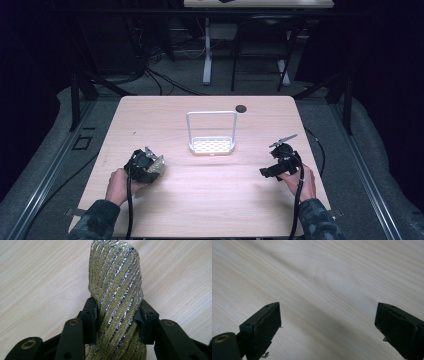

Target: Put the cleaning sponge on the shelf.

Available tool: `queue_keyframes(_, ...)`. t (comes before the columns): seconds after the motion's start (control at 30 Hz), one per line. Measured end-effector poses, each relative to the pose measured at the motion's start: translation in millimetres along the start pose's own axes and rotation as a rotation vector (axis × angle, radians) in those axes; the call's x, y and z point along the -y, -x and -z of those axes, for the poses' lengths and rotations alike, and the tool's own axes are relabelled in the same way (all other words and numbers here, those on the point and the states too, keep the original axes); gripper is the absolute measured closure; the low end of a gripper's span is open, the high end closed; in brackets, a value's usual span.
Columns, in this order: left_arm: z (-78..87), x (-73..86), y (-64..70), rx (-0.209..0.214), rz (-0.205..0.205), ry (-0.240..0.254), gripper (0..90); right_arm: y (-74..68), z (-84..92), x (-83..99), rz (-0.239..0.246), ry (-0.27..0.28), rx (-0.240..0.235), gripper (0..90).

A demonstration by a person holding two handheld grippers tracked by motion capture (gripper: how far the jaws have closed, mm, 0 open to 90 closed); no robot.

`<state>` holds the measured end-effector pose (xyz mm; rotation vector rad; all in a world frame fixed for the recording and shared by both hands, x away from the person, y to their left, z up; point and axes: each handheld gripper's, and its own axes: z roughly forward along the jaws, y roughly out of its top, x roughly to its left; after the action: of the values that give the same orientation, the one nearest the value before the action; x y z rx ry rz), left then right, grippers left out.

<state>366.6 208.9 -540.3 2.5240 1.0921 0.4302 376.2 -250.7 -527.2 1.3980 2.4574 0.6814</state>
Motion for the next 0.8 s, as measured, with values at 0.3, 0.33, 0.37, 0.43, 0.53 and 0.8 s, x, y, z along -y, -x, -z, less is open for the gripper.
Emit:
queue_keyframes(0.3,8.8,-3.1,4.7,-0.009,-0.020,0.022,58.3,-0.5,1.6,-0.3,0.010,0.003,0.005,6.7)
queue_keyframes(0.33,10.6,-4.3,5.9,-0.013,-0.024,0.028,58.2,-0.4,1.6,-0.3,0.008,0.004,0.004,6.7)
queue_keyframes(0.37,11.5,-4.9,6.4,-0.014,-0.028,0.029,58.2,-0.3,1.4,-0.3,0.009,0.005,0.005,6.7)
queue_keyframes(0.43,12.2,-5.6,7.6,-0.013,-0.030,0.034,58.1,0.0,0.8,-0.3,0.008,0.008,0.002,6.7)
queue_keyframes(0.53,12.7,-7.0,9.5,-0.007,-0.038,0.032,58.1,-0.5,0.4,-0.2,0.006,0.007,0.001,6.7)
queue_keyframes(0.8,14.8,-13.1,15.8,-0.001,-0.062,0.040,58.1,0.2,-1.4,0.5,0.004,0.005,-0.003,6.5)
